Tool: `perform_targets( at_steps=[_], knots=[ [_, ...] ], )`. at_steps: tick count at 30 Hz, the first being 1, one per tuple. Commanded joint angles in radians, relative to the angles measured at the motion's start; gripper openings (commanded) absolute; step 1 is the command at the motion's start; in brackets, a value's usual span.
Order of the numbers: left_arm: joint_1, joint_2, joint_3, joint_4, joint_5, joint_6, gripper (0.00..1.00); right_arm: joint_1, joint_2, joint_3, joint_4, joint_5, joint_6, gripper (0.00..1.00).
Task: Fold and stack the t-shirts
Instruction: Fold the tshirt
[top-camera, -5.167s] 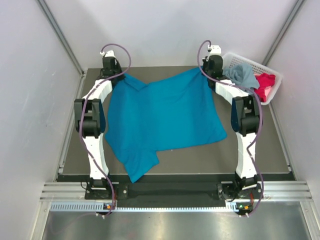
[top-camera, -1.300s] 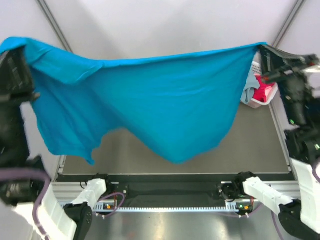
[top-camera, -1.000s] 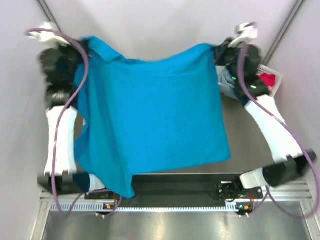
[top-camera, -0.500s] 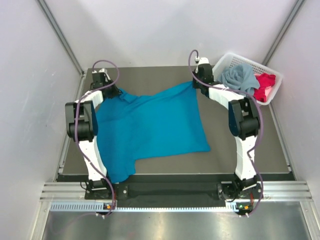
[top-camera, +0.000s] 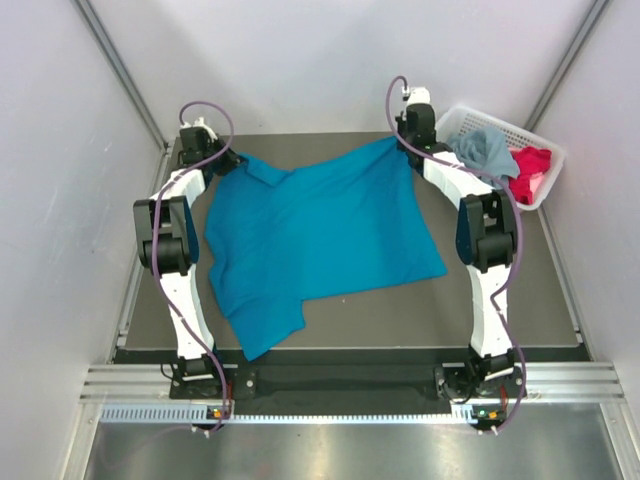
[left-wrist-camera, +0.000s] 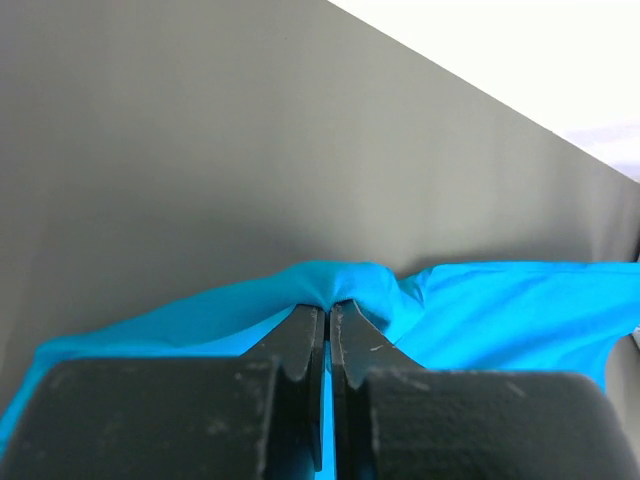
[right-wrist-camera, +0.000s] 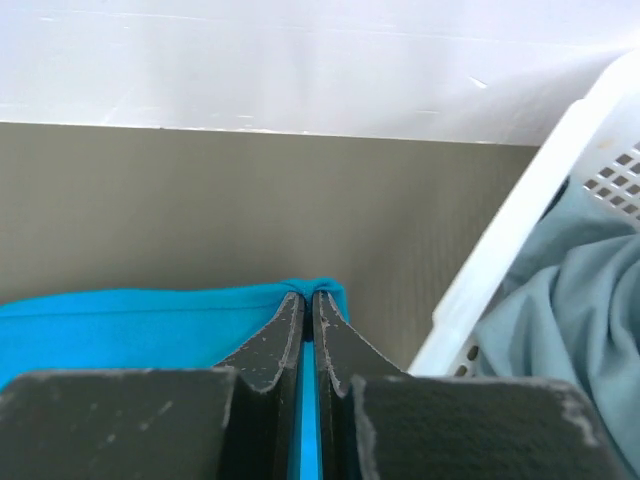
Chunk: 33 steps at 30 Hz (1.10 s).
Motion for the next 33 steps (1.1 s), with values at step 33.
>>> perform_targets(
  at_steps=[33],
  knots=[
    [-0.066, -0.462, -0.243, -0.326, -0.026, 0.013, 0.0, -0.029, -0.072, 0.136, -0.478, -0.085, 0.186, 0.01]
  ],
)
